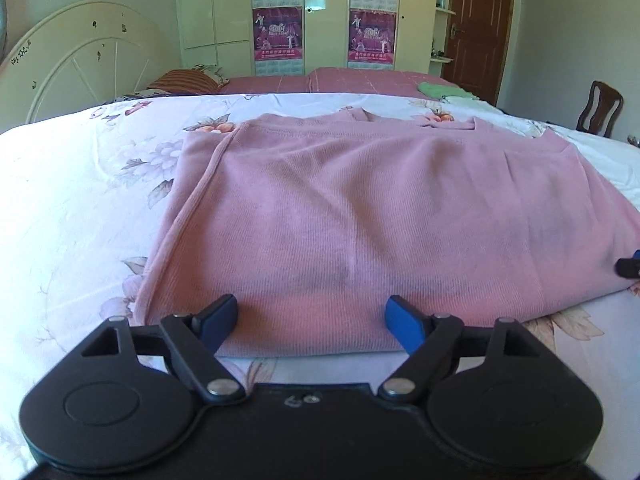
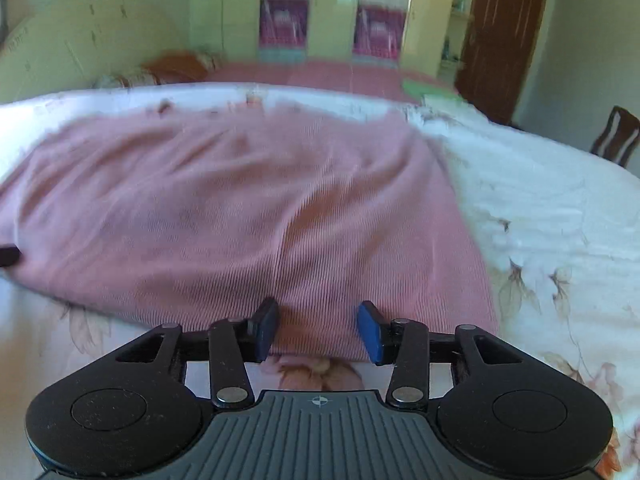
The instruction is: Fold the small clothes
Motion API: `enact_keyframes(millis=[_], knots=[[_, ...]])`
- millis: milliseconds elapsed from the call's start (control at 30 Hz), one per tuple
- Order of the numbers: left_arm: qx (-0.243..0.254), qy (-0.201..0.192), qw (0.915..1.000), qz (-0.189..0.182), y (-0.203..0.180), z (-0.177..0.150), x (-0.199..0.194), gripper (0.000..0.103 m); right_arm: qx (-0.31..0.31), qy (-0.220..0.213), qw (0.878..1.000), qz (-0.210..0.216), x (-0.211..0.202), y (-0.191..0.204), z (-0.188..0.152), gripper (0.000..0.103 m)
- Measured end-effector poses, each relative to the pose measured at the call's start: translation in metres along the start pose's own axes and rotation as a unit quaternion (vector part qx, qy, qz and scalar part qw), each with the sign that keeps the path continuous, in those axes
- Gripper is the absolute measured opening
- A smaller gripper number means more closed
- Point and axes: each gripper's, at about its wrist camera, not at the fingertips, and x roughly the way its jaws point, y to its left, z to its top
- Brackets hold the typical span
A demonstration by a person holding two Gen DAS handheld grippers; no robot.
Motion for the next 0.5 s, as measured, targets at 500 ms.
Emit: enact_keyframes(millis=[500], knots=[[-0.426,-0.042,0.8962,-0.116,0.09,-0.055,-0.027,0.062,0.057,-0.081,0.992,0.076,-0.105,-0.026,-0.007,0.043]])
